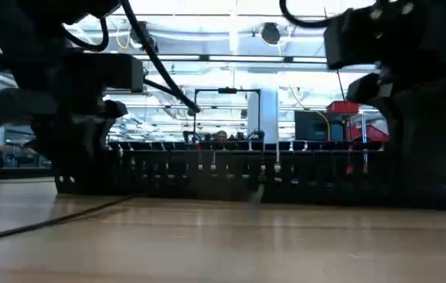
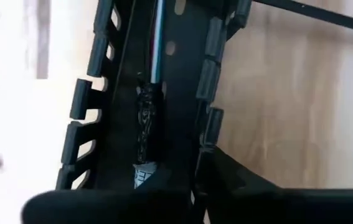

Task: Ziptie cables
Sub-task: Close the black cable duct

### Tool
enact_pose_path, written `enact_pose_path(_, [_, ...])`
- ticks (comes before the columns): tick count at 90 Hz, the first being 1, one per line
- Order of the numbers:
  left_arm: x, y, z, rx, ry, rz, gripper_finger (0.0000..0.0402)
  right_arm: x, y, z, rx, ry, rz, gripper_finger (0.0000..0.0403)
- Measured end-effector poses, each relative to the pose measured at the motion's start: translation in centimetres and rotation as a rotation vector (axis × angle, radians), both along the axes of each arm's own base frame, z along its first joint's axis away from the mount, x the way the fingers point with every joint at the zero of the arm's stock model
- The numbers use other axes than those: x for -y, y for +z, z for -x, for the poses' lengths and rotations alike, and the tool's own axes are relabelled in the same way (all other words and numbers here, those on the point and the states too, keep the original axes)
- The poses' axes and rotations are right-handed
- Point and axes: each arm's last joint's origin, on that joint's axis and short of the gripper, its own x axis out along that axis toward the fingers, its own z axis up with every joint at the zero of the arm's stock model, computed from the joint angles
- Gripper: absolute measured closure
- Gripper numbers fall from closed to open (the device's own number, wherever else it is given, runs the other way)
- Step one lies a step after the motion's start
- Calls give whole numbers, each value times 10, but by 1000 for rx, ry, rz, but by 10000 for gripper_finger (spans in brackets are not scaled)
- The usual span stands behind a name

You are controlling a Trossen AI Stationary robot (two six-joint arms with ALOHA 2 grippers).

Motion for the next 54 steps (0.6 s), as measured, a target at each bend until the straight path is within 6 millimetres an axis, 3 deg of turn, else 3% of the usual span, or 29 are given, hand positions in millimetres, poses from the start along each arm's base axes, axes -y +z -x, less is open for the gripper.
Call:
enact_pose_path(40, [-11,3,19,-148,36,-94,380,58,-1,-34,13,107,23,398])
enact_pose_path(54, [-13,6,20,-142,18,-127,379,70,-4,-39,13,101,9,379])
